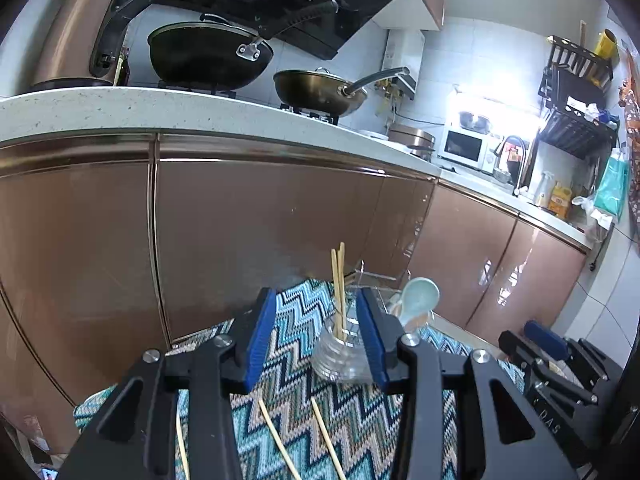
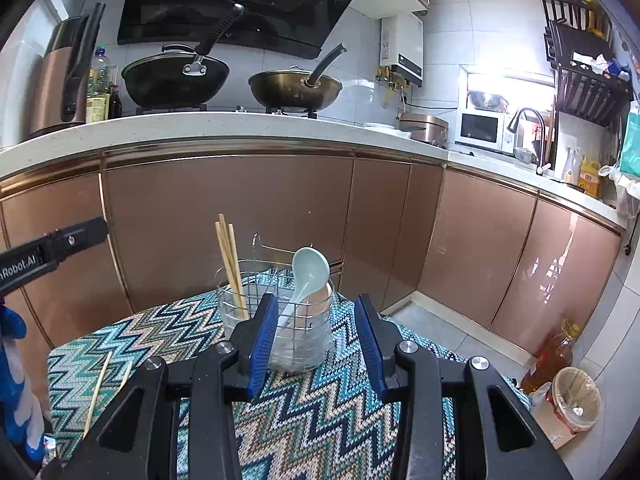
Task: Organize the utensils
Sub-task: 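Withdraw both open tools from the holder back over the loose chopsticks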
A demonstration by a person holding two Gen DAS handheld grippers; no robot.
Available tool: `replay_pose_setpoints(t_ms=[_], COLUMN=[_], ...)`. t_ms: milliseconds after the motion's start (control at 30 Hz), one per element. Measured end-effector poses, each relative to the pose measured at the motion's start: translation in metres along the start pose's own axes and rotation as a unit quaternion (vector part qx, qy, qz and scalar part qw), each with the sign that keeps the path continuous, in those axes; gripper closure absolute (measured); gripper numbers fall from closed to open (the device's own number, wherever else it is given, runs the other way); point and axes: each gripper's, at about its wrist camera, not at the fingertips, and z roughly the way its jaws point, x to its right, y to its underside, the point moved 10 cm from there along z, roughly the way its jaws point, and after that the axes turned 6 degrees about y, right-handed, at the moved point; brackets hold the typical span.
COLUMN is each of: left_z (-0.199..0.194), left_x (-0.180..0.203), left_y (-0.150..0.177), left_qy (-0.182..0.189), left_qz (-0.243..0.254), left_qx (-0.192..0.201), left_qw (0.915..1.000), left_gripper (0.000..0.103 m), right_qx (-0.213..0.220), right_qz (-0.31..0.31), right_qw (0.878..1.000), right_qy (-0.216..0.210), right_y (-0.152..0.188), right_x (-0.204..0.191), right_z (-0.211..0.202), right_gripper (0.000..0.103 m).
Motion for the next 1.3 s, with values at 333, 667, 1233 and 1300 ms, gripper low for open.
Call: replay_pose_setpoints(t_ms=[333,667,1233,1300], left_z=[-0.027,-0.054,-0.038,-0.029], left_x=[-0.005,-0.013,-0.067,-0.080], left_y=[0.009,0.006,0.051,0.064], left_qy=[-0.005,-0.009,0.061,0.059], left_qz=[-0.006,-0.012,-0.088,-0.102], left_qx=[-0.031,-0.052,-0.218,-0.245], left_qw=[0.9995,0.9985,0.9701,0.9623], left_gripper=[0.063,0.063,0.063,0.064], right_qx=[-0.012,-0.013,-0.112,-0.128], right_qz=[-0.014,-0.012,-0.028,-0.036], right_qw=[1.000,1.000,0.990,0.987], right_qy=[-0.004,-0.007,-0.081,-0.091], right_y=[0.005,-0.001,0.035,0.043], right_x=[-0.003,-0.003,-0.032,-0.040], right_z=[-0.029,-0.059,-0.038,-0.029], right_gripper=[0.066,0.065,0.066,0.066])
